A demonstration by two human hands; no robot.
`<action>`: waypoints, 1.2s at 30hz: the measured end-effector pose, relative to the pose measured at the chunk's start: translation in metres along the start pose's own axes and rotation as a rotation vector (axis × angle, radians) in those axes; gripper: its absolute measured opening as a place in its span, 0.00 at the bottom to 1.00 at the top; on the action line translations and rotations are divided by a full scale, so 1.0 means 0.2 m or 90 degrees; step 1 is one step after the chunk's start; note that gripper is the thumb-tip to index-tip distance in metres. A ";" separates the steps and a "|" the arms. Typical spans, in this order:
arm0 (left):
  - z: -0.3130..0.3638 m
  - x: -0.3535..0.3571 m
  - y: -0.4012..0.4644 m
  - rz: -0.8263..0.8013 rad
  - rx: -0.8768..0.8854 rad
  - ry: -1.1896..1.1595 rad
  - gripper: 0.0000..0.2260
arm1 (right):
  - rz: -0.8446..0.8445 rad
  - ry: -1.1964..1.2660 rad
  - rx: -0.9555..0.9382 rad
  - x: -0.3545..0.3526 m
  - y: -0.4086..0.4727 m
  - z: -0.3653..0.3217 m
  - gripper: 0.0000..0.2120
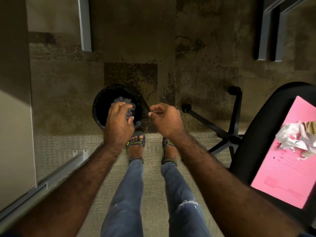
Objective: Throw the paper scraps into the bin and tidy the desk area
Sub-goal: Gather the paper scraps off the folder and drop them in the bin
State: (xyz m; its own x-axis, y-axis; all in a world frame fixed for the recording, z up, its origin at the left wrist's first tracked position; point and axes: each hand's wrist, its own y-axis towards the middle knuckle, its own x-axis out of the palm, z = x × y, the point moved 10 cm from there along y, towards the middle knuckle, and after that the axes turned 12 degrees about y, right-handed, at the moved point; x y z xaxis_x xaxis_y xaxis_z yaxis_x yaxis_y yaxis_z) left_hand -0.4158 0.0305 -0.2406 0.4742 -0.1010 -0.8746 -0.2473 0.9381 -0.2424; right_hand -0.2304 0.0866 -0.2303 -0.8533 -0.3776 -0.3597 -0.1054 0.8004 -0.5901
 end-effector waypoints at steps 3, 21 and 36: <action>0.11 0.03 0.00 -0.005 0.009 -0.005 0.19 | 0.011 0.004 -0.007 -0.11 -0.02 0.03 0.10; 1.11 0.21 -0.07 -0.033 0.194 -0.023 0.18 | 0.082 -0.129 -0.121 -0.99 -0.25 0.14 0.16; 1.87 0.40 -0.18 -0.069 0.375 -0.074 0.15 | 0.283 -0.125 -0.137 -1.74 -0.56 0.27 0.22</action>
State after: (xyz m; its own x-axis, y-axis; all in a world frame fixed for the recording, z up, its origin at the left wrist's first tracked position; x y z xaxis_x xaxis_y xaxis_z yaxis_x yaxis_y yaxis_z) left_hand -0.0525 0.1126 -0.1435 0.5683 -0.1998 -0.7982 0.2999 0.9536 -0.0252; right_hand 0.1057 0.1025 -0.0785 -0.7299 -0.0433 -0.6821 0.1253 0.9726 -0.1958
